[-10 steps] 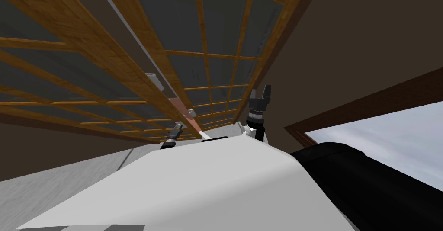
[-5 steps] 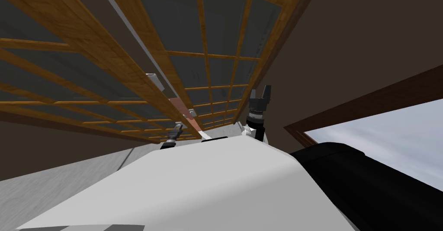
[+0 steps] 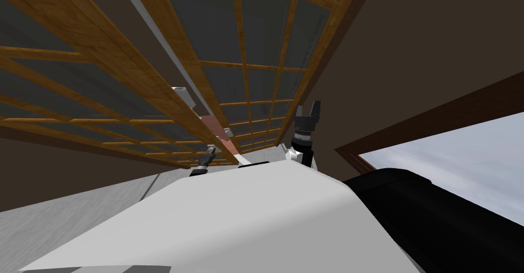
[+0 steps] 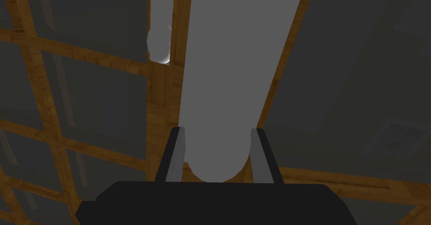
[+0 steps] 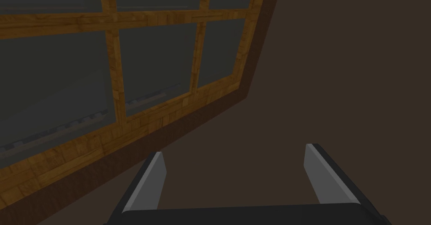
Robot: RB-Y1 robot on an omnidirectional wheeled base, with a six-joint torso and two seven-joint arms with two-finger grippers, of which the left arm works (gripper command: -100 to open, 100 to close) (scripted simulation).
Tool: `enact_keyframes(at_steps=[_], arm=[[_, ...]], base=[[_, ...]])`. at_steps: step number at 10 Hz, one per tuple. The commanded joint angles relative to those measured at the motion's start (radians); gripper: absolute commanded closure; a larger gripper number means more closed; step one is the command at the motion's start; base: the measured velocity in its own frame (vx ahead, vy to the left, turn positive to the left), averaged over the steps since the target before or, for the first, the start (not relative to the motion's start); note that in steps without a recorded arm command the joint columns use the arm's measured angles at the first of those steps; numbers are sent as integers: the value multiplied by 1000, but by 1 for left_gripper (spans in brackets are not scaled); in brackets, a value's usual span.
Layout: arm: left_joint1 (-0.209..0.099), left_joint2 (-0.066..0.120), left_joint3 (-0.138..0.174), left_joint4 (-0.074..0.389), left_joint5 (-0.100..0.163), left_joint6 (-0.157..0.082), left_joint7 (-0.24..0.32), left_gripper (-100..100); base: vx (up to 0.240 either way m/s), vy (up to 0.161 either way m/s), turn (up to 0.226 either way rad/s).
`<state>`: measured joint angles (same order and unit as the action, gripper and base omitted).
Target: Pull the door open
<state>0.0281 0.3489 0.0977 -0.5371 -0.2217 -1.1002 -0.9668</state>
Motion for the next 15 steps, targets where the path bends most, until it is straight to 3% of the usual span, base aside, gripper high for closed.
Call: enact_keyframes(at_steps=[1,15], arm=[[5,0,-2,-2,2,0,31,100],[39,20,-46,-13,32,-24,390,100]], base=[[-18,2,7],[-13,3,5]])
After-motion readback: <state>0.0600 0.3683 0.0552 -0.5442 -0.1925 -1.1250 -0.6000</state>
